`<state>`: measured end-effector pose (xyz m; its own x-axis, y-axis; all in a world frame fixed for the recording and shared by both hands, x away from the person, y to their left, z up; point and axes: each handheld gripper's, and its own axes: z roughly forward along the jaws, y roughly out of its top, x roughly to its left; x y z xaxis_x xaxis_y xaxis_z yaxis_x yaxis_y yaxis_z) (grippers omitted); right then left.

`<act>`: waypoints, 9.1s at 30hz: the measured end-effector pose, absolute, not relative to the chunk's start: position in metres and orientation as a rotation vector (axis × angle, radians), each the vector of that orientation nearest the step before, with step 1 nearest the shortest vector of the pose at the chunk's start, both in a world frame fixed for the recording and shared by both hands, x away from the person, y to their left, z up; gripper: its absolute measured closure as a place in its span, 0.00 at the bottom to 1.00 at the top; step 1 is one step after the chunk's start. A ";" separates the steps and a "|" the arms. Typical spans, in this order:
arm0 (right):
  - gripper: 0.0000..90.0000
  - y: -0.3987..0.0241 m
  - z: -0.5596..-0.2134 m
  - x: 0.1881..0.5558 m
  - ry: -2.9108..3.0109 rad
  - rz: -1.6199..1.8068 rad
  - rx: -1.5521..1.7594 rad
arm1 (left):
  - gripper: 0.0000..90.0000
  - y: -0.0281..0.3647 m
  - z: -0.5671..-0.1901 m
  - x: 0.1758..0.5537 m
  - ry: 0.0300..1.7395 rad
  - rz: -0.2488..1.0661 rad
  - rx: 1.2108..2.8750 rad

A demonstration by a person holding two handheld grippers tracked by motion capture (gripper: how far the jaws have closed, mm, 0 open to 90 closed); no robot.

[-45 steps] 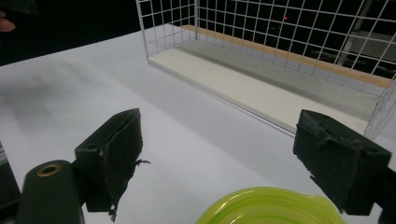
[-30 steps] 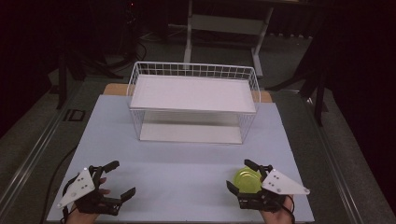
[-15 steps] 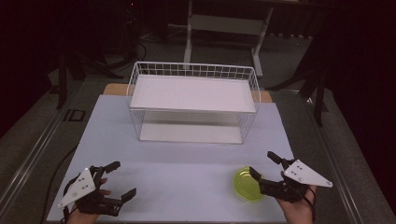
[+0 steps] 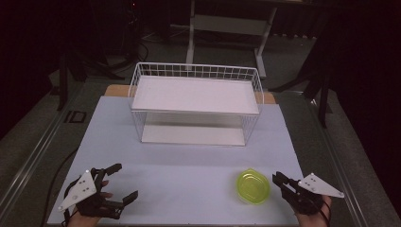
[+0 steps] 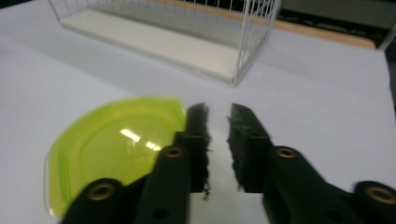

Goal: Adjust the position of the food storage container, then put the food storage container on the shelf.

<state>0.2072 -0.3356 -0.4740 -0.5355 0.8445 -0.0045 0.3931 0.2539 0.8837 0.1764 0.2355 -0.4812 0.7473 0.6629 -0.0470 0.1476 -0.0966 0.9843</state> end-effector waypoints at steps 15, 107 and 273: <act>1.00 -0.335 -0.524 0.201 2.259 1.193 1.237 | 0.02 0.236 -0.480 0.176 0.651 0.488 1.637; 1.00 -0.162 -0.529 0.281 2.691 1.286 1.033 | 0.02 0.235 -0.480 0.176 0.658 0.505 1.658; 0.90 -0.153 -0.486 0.363 2.197 1.530 1.627 | 0.91 0.125 -0.491 0.354 1.186 0.075 1.681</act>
